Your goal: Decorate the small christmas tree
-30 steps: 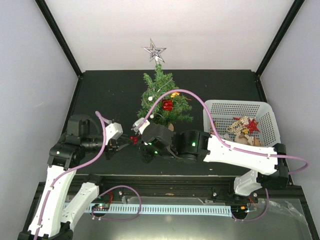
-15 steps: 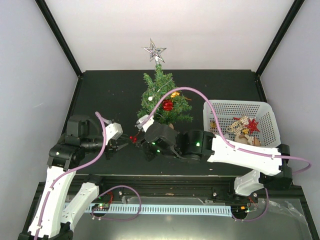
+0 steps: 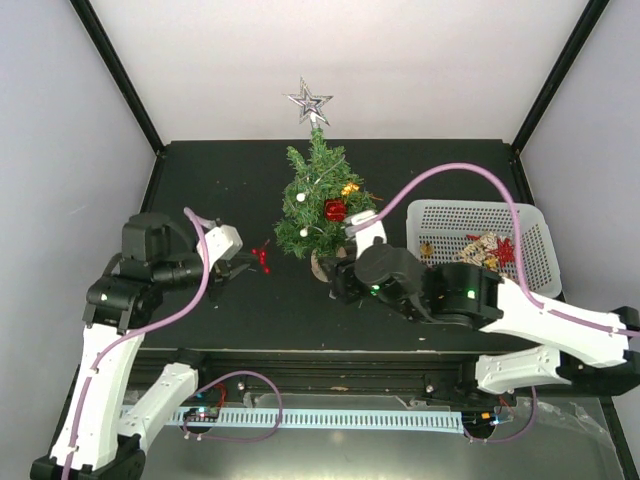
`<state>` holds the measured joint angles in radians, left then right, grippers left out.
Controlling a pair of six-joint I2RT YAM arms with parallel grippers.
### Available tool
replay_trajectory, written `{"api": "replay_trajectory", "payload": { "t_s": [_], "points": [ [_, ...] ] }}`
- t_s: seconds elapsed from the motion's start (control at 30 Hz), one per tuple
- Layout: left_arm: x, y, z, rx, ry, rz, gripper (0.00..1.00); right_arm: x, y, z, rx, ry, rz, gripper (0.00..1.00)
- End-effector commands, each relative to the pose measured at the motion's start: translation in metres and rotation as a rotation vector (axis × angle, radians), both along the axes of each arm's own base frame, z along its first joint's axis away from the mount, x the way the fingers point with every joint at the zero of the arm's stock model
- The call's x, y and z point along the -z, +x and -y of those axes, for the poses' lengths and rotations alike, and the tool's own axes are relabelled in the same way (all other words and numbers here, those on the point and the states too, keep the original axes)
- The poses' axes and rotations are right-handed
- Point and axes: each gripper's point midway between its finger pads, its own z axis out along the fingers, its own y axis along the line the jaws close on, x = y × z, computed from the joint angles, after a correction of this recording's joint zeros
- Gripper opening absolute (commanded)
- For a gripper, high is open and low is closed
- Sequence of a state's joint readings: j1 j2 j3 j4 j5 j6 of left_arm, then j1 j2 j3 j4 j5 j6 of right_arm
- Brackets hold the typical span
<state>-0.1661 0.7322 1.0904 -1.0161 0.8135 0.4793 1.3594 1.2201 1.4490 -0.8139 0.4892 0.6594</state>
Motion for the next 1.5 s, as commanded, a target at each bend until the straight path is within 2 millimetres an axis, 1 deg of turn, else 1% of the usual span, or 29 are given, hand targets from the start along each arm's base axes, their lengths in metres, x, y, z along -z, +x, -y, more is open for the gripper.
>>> {"api": "replay_trajectory", "payload": {
  "t_s": [0.0,0.13,0.23,0.37,0.47,0.6,0.63,0.67,0.87,1.0,1.1,1.3,1.47],
  "points": [
    [-0.032,0.034,-0.006,-0.079,0.038,0.094,0.08,-0.006,0.023,0.055,0.2,0.029,0.035,0.6],
    [-0.053,0.067,-0.007,-0.137,0.041,0.141,0.09,-0.005,0.031,0.082,0.258,0.041,0.037,0.61],
    [-0.067,0.094,-0.006,-0.168,0.039,0.158,0.09,-0.004,0.035,0.096,0.289,0.049,0.029,0.61],
    [-0.079,0.127,0.0,-0.184,0.054,0.167,0.09,-0.003,0.039,0.104,0.311,0.059,0.029,0.61],
    [-0.084,0.144,0.008,-0.179,0.066,0.18,0.09,-0.003,0.041,0.106,0.317,0.061,0.028,0.61],
    [-0.085,0.162,0.02,-0.184,0.107,0.215,0.1,-0.003,0.044,0.106,0.319,0.063,0.03,0.61],
    [-0.086,0.164,0.023,-0.183,0.114,0.224,0.1,-0.003,0.044,0.107,0.321,0.065,0.03,0.61],
    [-0.079,0.172,0.027,-0.175,0.128,0.208,0.1,-0.003,0.045,0.107,0.321,0.067,0.031,0.61],
    [-0.069,0.181,0.046,-0.143,0.144,0.197,0.1,0.001,0.049,0.11,0.325,0.064,0.025,0.61],
    [-0.061,0.182,0.06,-0.123,0.16,0.187,0.11,0.004,0.05,0.111,0.324,0.071,0.018,0.61],
    [-0.06,0.181,0.068,-0.113,0.166,0.193,0.11,0.007,0.051,0.112,0.322,0.069,0.015,0.61],
    [-0.065,0.17,0.073,-0.081,0.159,0.209,0.11,0.013,0.053,0.113,0.322,0.062,0.006,0.61],
    [-0.058,0.162,0.078,-0.042,0.183,0.21,0.14,0.015,0.054,0.111,0.315,0.064,0.001,0.61]
  ]
}}
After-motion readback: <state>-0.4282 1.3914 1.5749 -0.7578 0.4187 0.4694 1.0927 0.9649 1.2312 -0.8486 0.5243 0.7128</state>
